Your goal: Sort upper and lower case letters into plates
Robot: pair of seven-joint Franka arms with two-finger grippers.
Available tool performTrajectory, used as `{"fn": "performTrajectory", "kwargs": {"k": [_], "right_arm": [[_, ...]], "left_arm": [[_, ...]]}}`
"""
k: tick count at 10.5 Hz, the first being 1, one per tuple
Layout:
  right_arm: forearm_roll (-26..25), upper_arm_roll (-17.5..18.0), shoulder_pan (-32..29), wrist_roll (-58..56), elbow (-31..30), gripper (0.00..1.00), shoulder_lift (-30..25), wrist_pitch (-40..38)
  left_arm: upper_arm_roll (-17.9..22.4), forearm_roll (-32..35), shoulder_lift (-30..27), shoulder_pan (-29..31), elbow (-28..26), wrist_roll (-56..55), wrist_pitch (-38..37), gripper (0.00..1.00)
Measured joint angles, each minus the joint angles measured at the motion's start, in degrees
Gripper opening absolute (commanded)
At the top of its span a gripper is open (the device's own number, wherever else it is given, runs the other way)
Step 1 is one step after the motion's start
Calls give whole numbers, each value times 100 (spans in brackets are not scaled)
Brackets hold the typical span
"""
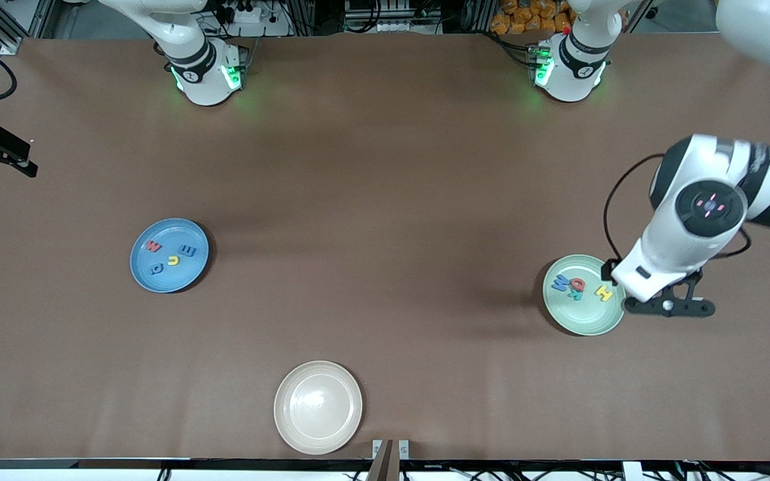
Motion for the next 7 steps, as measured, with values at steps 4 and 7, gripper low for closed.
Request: {"fn": "performTrajectory", "kwargs": {"k": [4,7], "right_arm": [[-2,0,-112,-24,84,100,4,0],[-2,3,-112,-25,107,100,14,3]], "left_arm": [[158,-1383,-877,-9,170,400,-376,100],[1404,-2126,-1674,-583,177,1176,-780,100]]}}
